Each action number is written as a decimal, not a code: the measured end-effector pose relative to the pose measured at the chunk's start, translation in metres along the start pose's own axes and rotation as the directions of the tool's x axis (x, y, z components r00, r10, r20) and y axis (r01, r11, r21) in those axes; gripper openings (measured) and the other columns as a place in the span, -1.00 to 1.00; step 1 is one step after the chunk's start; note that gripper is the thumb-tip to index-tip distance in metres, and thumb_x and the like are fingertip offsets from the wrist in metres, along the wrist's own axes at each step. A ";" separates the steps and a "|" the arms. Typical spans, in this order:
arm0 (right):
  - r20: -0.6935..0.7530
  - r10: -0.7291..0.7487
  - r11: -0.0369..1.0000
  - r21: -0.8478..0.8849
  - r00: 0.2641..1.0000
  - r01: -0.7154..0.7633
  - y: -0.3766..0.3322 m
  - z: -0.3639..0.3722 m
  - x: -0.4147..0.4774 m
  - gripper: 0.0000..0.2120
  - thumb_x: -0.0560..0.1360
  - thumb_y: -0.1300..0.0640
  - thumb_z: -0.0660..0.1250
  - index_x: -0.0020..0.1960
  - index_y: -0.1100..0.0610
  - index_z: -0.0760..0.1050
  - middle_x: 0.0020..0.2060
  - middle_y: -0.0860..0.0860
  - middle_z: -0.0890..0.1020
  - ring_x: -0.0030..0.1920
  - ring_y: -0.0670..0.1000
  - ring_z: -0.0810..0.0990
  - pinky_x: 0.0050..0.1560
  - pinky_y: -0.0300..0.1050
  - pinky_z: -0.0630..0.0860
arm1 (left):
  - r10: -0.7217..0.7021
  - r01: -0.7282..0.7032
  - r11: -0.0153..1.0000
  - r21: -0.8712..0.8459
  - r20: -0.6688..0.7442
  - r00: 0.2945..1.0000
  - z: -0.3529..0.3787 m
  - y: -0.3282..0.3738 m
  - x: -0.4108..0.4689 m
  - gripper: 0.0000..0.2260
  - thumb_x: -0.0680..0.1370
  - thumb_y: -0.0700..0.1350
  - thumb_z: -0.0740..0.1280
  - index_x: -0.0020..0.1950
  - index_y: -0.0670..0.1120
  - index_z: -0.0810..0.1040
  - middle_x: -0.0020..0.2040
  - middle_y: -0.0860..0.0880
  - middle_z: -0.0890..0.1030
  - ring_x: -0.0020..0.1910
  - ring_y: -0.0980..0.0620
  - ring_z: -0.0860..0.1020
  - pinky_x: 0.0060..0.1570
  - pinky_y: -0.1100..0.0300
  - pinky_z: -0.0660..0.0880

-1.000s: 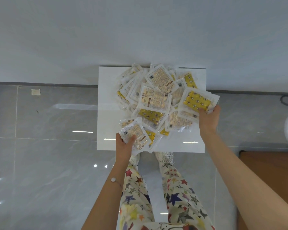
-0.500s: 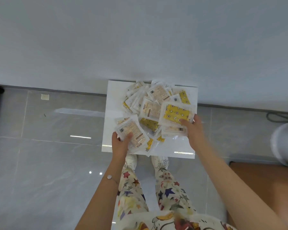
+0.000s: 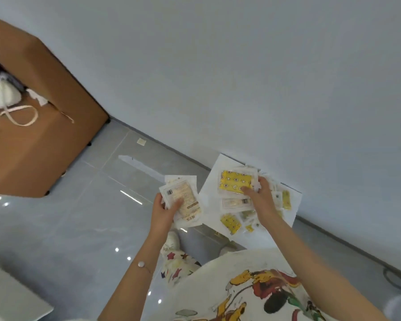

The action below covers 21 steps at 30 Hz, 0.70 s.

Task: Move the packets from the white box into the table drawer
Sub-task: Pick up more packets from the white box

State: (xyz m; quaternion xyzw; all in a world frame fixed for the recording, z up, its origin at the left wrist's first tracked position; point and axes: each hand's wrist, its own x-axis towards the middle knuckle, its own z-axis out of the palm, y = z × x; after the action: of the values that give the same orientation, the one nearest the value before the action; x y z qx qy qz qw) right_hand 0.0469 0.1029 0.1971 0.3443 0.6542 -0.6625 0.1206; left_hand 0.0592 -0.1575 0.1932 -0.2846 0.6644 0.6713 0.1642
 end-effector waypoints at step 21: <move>0.513 -0.084 0.949 -0.219 0.854 0.225 -0.100 0.476 -0.075 -0.70 0.45 0.28 0.38 0.08 -0.01 0.41 -0.02 -0.01 0.61 -0.07 0.02 0.63 -0.14 -0.08 0.56 | 0.035 -0.235 0.912 -0.335 -0.509 0.860 -0.393 0.100 0.023 -0.67 0.49 -0.14 0.44 0.20 -0.05 0.42 0.10 -0.02 0.62 0.02 0.01 0.64 -0.25 0.25 0.60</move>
State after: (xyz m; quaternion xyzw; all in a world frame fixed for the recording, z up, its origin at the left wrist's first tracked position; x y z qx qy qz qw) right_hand -0.1008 -0.3592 0.2772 0.0881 0.7111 -0.6404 0.2766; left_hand 0.0451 -0.5543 0.2768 -0.4241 0.5573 0.7040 -0.1181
